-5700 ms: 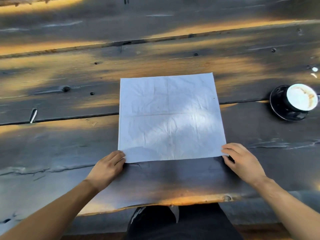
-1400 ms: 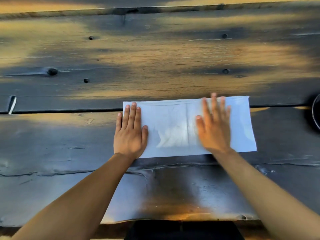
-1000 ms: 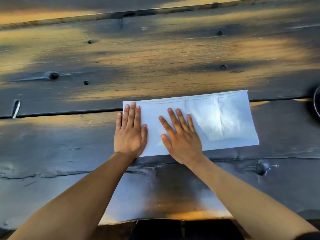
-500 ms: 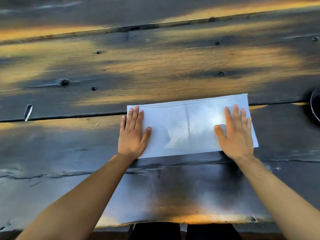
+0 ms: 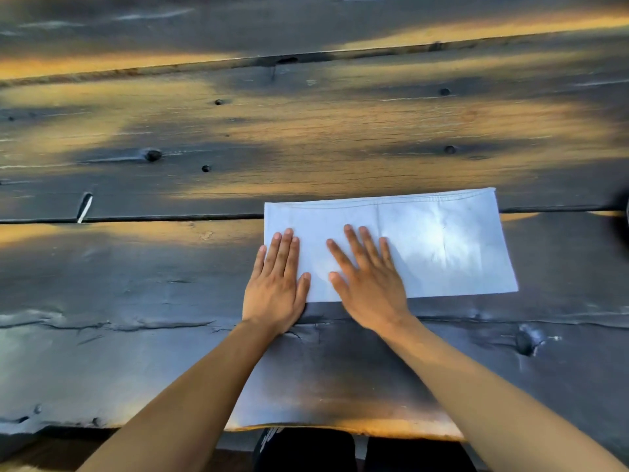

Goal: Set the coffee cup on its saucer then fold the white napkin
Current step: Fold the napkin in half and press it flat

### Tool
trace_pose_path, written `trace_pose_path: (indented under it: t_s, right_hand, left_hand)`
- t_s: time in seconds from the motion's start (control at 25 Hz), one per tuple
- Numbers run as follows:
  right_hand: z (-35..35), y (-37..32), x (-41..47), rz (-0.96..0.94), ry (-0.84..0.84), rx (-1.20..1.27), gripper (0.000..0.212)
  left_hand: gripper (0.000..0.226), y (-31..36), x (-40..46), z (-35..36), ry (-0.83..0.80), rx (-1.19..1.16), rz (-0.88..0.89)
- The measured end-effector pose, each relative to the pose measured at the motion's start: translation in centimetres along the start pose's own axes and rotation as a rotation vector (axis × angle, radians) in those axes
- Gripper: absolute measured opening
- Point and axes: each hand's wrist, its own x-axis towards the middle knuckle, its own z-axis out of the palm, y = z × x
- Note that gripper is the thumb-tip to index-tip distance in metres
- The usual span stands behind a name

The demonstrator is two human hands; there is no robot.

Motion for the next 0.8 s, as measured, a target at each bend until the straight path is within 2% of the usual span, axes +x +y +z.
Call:
trace_pose_path:
  t_s: [0.16,0.28,0.44,0.56,0.64,0.72,0.8]
  right_hand:
    - [-1.0,11.0,-3.8,0.265,0.045,-0.027,0.064]
    - [-2.0,15.4,-5.7,0.385,0.034,0.006,0.065]
    - [-2.2,15.1,-5.3,0.391,0.054,0.104,0.059]
    - [-3.3,14.7,-5.6,0.509,0.164,0.271,0.050]
    - [-3.7,13.8,-6.6,0.537,0.267,0.227,0.044]
    - [-3.6,11.9,-7.9,0.533,0.299,0.208,0.041]
    - [-3.5,9.6,-9.0,0.551,0.266,0.247,0.041]
  left_hand:
    - [0.069,-0.1,-0.1,0.1,-0.021,0.010,-0.008]
    - [0.069,0.0,0.0,0.0,-0.022,0.017,-0.010]
    - [0.070,0.1,0.2,-0.2,-0.047,0.045,-0.006]
    - [0.075,-0.8,0.8,-0.8,-0.030,0.116,-0.010]
    - [0.078,-1.6,1.6,-1.8,0.012,0.135,-0.041]
    - [0.073,-1.8,2.3,-2.8,0.087,0.106,-0.087]
    - [0.058,-0.5,2.3,-3.6,0.185,0.025,-0.081]
